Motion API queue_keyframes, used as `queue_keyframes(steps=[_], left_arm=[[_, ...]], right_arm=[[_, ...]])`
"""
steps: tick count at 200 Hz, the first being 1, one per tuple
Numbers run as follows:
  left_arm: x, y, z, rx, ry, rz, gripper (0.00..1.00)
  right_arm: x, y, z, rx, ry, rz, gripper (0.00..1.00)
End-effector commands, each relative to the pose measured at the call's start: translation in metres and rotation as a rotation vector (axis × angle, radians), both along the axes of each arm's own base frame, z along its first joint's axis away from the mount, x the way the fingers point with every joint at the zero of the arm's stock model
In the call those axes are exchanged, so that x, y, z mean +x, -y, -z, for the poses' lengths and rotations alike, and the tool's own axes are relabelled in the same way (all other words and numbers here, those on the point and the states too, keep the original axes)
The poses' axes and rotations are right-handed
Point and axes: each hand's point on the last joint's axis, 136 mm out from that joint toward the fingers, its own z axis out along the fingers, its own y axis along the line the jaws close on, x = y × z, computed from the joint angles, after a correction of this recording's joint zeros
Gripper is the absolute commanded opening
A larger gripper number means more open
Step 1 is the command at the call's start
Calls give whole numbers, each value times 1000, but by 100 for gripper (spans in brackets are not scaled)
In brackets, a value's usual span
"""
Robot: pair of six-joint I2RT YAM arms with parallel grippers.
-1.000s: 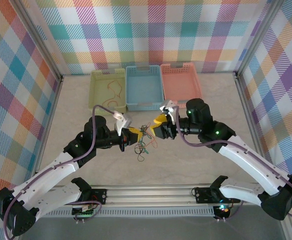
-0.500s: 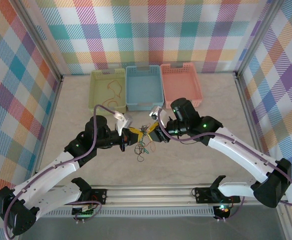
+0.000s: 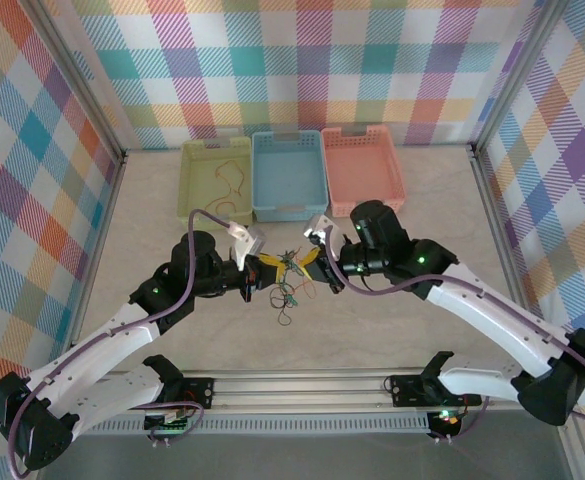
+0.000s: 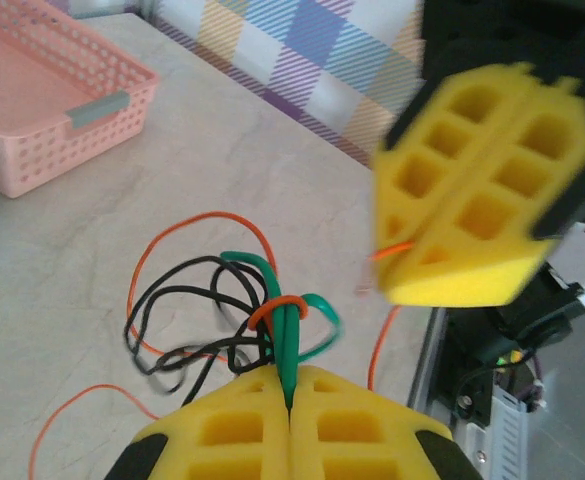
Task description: Untangle the cables
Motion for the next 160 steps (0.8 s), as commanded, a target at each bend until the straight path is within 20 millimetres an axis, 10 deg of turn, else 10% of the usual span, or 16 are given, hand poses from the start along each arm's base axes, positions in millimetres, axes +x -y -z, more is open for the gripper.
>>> queue_keyframes(steps=[1, 56, 102, 160], left_arm=[[10, -2, -19, -34, 31, -68, 0], [24, -19, -19, -36, 40, -208, 0], [15, -33, -53, -177, 81, -256, 0], [3, -50, -76, -239, 117, -286, 0]], right_arm=[[-14, 7, 6, -19, 25, -65, 0], [5, 31, 32, -25, 67, 133, 0], [58, 96, 83, -127, 35, 538, 0], [90, 152, 86, -88, 3, 807, 0]])
